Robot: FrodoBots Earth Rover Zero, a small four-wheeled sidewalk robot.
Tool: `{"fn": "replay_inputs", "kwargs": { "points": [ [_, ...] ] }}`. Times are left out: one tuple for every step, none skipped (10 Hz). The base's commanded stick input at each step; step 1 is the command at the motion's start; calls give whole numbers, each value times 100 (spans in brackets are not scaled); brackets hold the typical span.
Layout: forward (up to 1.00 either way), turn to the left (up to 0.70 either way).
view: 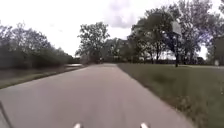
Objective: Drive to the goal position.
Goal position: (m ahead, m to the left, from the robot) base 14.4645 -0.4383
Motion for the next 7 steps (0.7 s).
{"fn": "replay_inputs", "kwargs": {
  "points": [
    [100,0],
    [100,0],
    [100,0],
    [100,0],
    [100,0],
    [100,0],
    [100,0]
  ]
}}
